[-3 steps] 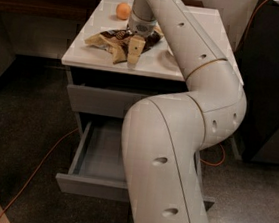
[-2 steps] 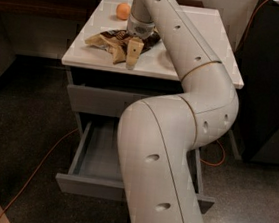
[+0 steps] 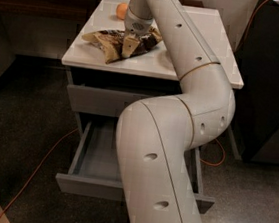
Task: Place brown chip bag into middle drawer
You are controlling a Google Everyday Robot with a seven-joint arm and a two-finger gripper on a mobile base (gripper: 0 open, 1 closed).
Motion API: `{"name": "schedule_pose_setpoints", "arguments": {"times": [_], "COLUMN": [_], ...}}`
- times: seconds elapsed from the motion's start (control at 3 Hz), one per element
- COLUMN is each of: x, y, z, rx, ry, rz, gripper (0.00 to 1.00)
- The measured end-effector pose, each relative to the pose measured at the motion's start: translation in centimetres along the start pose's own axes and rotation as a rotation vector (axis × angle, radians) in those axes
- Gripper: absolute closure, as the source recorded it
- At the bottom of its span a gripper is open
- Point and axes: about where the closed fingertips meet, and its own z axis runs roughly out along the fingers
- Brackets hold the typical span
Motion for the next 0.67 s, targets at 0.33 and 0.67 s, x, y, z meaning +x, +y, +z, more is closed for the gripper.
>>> {"name": "schedule_pose_setpoints", "arguments": {"times": [0.33, 0.67], "x": [-1.9, -4.0], "y": [1.3, 3.5], "z": [-2.7, -6.0], "rx": [-0.018, -0.037], "ry": [-0.103, -0.193], "rz": [-0.049, -0.129], "gripper": [0.93, 1.0]}}
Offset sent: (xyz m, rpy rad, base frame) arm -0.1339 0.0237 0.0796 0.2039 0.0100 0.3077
